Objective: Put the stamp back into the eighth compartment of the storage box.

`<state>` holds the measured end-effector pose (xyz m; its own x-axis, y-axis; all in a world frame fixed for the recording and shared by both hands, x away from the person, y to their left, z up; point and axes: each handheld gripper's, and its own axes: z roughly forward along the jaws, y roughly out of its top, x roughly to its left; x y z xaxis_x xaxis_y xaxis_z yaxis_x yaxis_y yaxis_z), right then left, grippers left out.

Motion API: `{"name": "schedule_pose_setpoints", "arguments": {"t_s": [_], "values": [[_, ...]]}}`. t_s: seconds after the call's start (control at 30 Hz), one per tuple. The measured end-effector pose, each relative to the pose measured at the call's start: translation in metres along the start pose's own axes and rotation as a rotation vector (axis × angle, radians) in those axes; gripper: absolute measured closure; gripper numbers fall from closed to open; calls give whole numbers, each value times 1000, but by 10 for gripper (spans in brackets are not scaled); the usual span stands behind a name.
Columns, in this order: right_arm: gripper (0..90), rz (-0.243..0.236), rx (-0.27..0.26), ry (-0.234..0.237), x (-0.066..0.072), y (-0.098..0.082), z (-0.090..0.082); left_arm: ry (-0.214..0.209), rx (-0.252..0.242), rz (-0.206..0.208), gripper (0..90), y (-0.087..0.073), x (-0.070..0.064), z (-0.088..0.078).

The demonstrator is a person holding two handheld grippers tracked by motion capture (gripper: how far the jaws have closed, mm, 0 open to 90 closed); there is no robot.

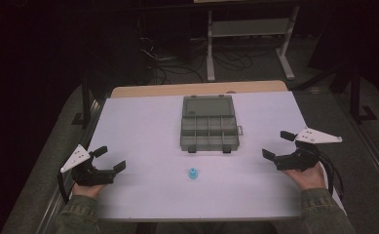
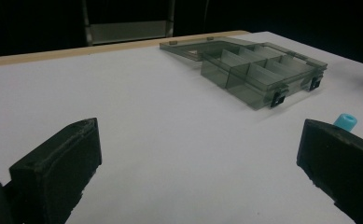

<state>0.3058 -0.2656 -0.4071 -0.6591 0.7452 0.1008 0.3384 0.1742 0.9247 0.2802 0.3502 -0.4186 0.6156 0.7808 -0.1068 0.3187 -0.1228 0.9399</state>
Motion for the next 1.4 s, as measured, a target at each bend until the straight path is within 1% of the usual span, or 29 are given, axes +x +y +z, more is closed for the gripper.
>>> {"name": "schedule_pose_setpoints", "arguments": {"t_s": [0.2, 0.43, 0.57, 0.7, 0.87, 0.93, 1.0, 1.27, 1.4], "values": [[0, -3, 1, 1, 0, 0, -1, -2, -4, -7, 0, -1, 1, -2], [0, -3, 0, -6, 1, 0, -4, -12, -5, 1, 0, 0, 0, -1], [0, -2, 2, -6, 1, 0, -4, -19, 8, -1, 0, -1, 0, 1], [0, 0, 1, -5, 0, 0, -5, -20, 9, -5, 0, 0, -1, 1], [0, 7, -7, -6, -1, 0, -7, -25, 12, 1, 0, 2, -3, 1], [0, 11, -11, -8, -1, 0, -8, -31, 23, 0, 0, 3, -4, 3], [0, 11, -12, -9, -2, -1, -9, -36, 40, 14, 0, 4, -5, 5], [0, 15, -16, -10, -1, -1, -11, -62, 73, 53, 0, 12, -13, 12], [0, 11, -11, -10, -1, -1, -11, -68, 76, 66, 0, 15, -14, 12]]}}
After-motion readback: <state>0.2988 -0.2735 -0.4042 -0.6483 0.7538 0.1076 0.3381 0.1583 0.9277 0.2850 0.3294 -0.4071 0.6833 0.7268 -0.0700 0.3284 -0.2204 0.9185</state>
